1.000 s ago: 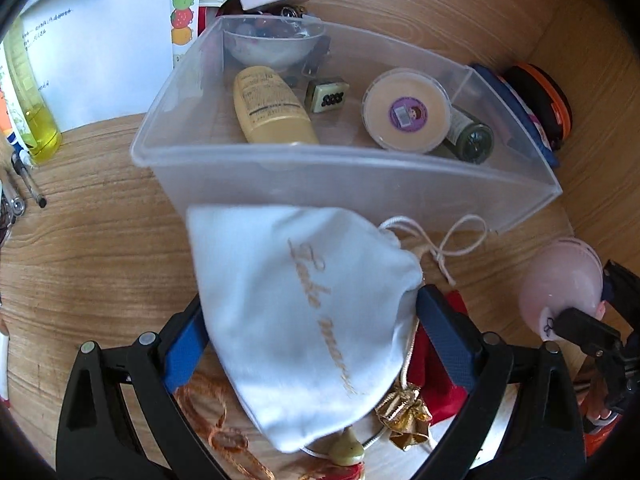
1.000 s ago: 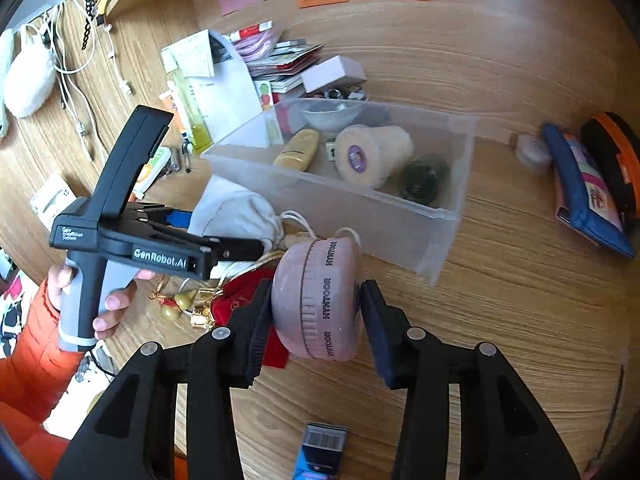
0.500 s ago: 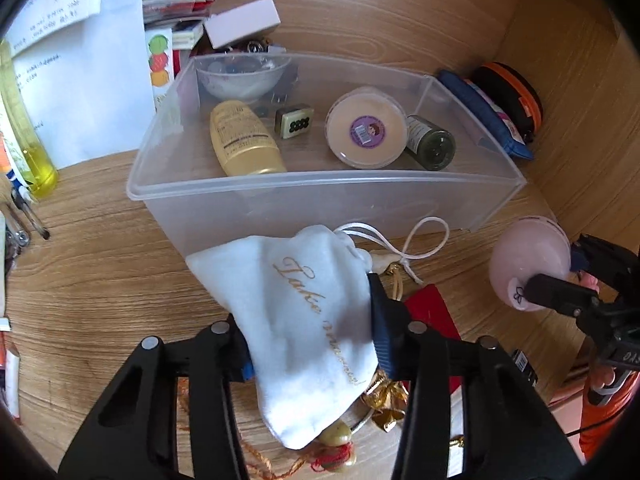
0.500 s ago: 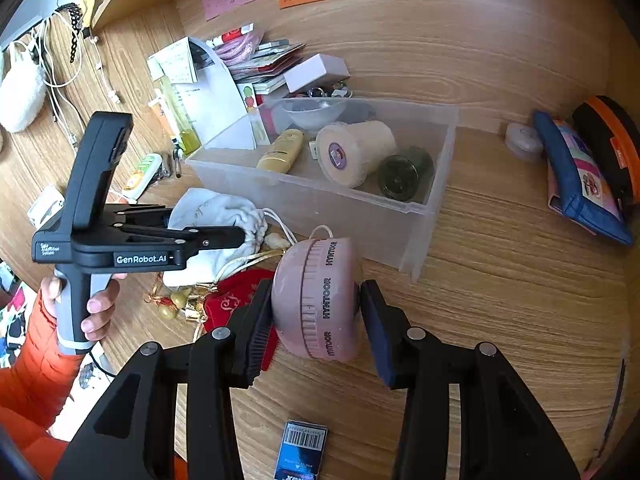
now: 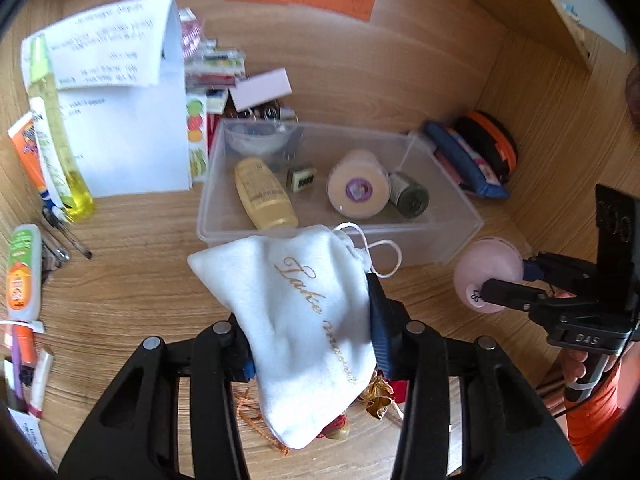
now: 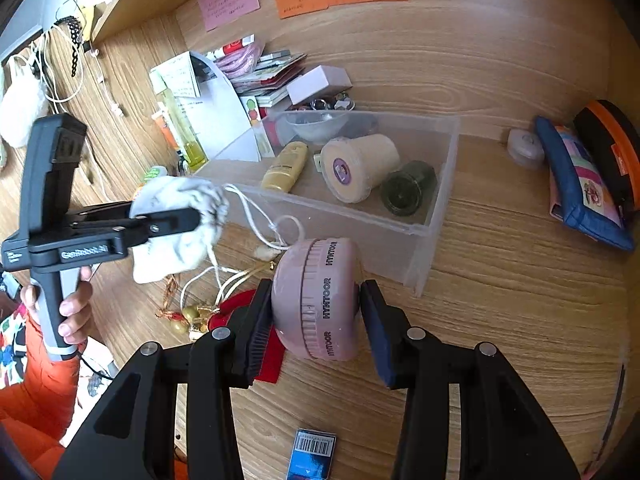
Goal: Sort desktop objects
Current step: 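Lift the white pouch and pink container and carry both over the box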
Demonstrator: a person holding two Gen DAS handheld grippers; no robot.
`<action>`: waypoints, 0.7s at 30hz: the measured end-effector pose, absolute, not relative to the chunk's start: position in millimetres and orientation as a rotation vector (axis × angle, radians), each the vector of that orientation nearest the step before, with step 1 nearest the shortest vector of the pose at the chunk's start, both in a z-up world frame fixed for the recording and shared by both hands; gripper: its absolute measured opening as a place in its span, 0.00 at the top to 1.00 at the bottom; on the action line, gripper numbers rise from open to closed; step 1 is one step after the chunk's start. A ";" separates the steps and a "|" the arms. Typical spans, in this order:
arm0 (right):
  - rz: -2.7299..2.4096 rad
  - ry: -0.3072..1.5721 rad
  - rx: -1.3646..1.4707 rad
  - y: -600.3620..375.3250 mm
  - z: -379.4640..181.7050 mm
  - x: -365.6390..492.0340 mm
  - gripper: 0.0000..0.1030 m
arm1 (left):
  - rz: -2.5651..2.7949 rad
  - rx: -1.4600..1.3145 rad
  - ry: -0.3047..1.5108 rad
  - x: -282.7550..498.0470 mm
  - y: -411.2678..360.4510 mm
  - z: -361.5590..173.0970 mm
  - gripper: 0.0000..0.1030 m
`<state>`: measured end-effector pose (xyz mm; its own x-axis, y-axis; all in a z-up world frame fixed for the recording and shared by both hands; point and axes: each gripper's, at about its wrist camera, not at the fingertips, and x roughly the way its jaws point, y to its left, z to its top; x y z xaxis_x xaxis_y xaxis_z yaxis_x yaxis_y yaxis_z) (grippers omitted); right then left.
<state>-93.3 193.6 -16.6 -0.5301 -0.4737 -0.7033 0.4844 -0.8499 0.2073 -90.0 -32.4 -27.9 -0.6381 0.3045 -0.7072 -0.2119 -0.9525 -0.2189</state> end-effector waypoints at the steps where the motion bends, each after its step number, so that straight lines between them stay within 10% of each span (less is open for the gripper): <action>1: -2.352 0.015 1.072 193.7 -15.1 -93.4 0.61 | 2.605 -1.146 -0.171 -89.5 -34.5 -25.8 0.58; 21: -2.372 0.006 1.020 185.0 8.7 -103.3 0.61 | 2.700 -0.916 -0.245 -72.6 -60.7 37.9 0.58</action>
<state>-103.3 185.0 8.7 -0.5588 -0.4862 -0.6718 0.4897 -0.8473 0.2058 -72.6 -60.7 37.9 -0.7600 0.3148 -0.5685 -0.2075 -0.9466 -0.2469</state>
